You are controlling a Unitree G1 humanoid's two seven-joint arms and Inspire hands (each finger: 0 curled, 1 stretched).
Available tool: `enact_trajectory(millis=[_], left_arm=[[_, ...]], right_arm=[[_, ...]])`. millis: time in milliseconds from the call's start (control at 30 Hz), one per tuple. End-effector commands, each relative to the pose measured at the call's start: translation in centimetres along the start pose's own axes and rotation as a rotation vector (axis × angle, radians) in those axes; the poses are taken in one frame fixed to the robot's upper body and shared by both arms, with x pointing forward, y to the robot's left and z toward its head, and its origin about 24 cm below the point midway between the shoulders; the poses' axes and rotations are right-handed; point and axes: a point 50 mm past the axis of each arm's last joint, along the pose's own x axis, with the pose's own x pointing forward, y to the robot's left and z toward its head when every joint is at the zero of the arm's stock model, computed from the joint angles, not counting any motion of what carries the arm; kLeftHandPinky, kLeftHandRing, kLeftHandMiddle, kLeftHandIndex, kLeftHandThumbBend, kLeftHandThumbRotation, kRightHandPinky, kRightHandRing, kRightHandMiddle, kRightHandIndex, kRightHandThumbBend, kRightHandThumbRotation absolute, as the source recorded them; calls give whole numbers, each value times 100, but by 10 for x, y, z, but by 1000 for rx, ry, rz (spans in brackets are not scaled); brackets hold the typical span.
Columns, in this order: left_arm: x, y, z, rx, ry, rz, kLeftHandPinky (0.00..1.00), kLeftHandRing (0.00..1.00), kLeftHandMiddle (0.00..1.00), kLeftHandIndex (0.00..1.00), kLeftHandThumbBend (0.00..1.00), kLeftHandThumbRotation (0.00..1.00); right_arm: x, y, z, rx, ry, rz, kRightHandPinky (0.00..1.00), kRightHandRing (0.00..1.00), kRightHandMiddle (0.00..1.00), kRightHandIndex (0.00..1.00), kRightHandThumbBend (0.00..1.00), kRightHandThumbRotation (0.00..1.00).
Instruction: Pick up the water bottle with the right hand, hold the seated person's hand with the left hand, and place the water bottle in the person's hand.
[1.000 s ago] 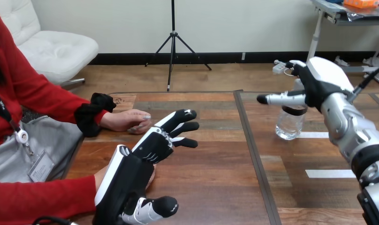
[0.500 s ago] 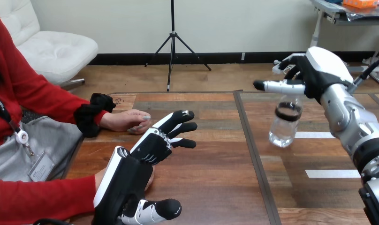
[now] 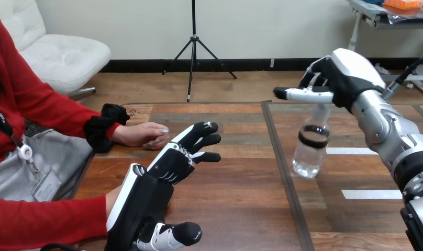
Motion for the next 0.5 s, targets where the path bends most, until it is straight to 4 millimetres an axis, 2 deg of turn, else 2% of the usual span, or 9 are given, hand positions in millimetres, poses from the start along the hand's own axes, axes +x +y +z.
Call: enact_trajectory(millis=[0,67,233,467], left_arm=[[18,2,5,14,-77,-8,74,84,88,86,100,73],[19,2,5,13,-80,-8,74,84,87,86,100,73],[21,1,3,6,-86,-13,74,84,88,86,100,73],[25,0,2,2,-92,-15,75,85,88,86,100,74]], right_arm=[[2,-9,5,-7,-40,3,19,14,18,19,100,84],[2,-11,7,-1,-56,7,15,12,16,18,100,84],[3,-16,12,-4,-89,2,12,10,16,18,100,84],[3,-24,17,-22,-141,-16,14,14,20,22,100,85]])
